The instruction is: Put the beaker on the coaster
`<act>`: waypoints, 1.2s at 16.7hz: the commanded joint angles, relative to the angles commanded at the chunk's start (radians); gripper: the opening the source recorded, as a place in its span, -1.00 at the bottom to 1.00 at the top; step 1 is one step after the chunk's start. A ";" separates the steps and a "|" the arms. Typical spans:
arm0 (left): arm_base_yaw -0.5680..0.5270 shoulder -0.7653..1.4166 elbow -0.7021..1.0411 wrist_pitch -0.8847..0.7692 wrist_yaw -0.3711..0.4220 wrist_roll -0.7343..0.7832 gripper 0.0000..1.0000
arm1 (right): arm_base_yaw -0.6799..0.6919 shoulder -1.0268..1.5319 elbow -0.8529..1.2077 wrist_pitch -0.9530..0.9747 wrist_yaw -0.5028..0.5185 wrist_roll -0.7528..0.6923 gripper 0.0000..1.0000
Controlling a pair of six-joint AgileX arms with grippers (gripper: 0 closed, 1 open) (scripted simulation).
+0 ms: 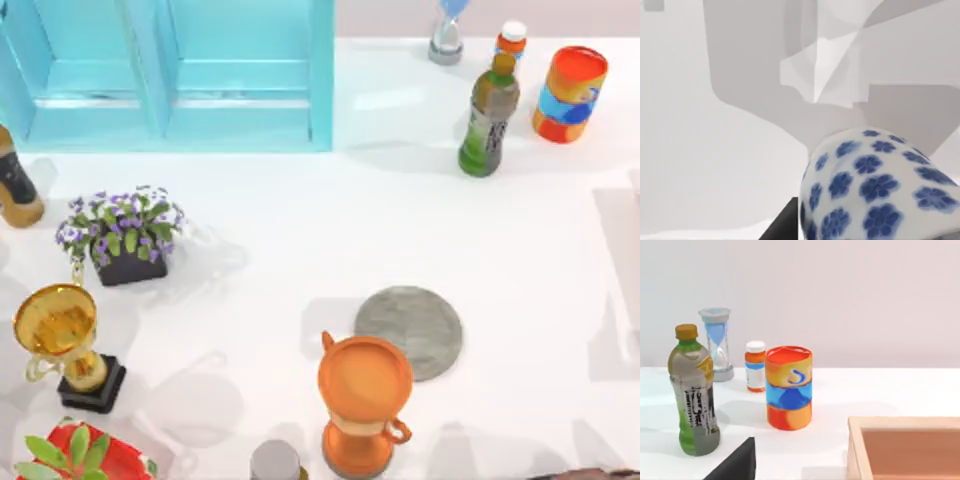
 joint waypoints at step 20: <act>-0.022 0.002 0.026 -0.030 0.014 -0.036 -1.00 | 0.000 0.000 0.000 0.000 0.000 0.000 1.00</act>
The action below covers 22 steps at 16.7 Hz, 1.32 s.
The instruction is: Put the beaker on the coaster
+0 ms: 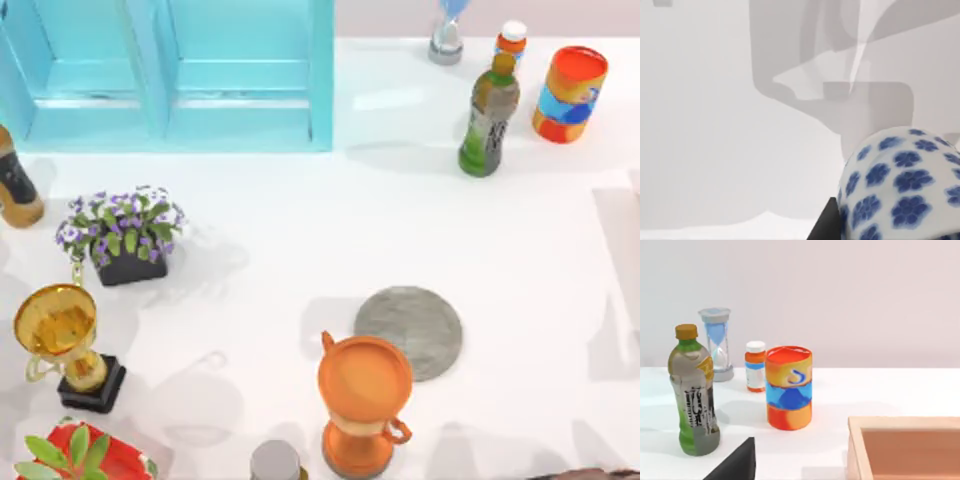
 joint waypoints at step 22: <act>-0.867 0.429 1.035 -0.645 0.137 -2.038 -1.00 | 0.000 0.000 0.000 0.000 0.000 0.000 1.00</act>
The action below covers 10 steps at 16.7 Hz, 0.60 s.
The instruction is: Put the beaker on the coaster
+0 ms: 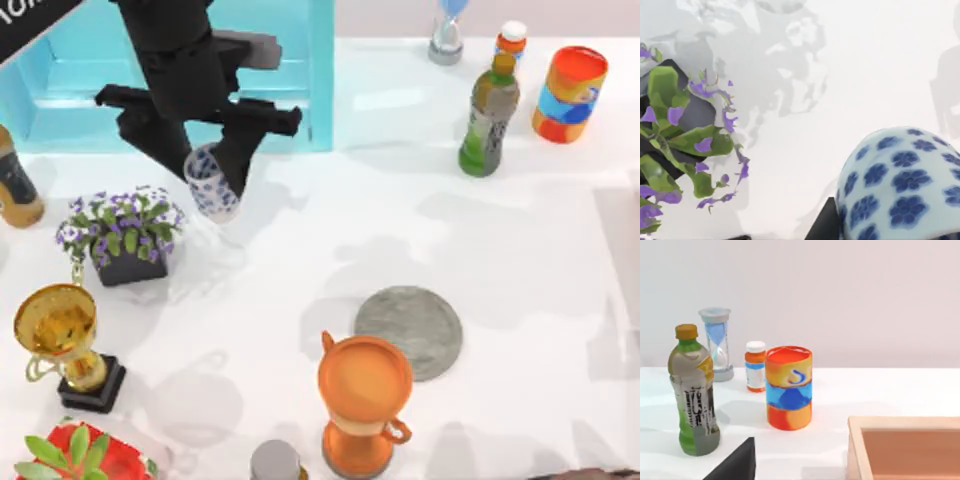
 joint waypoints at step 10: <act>-0.430 0.269 0.310 -0.006 -0.132 -0.794 -1.00 | 0.000 0.000 0.000 0.000 0.000 0.000 1.00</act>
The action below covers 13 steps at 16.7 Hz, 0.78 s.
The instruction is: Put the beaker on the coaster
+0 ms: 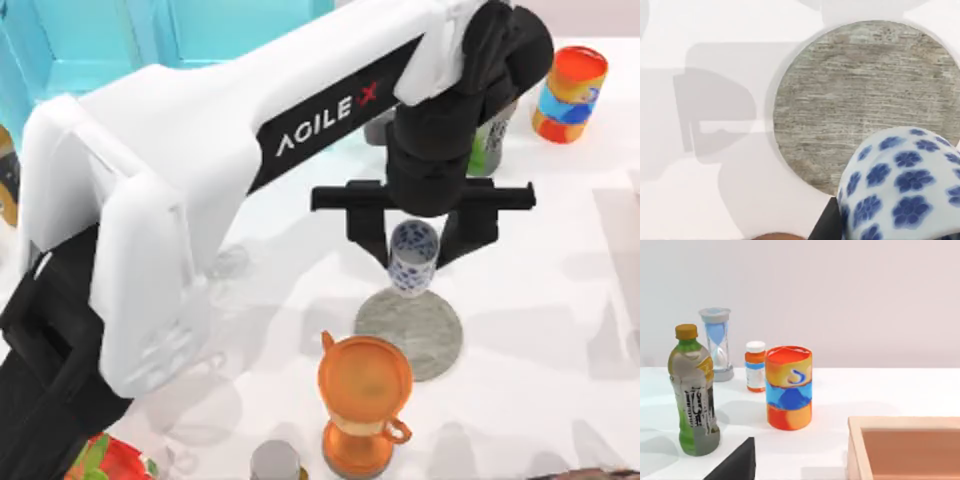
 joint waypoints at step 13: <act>-0.020 0.000 -0.150 0.158 -0.006 -0.034 -1.00 | 0.000 0.000 0.000 0.000 0.000 0.000 1.00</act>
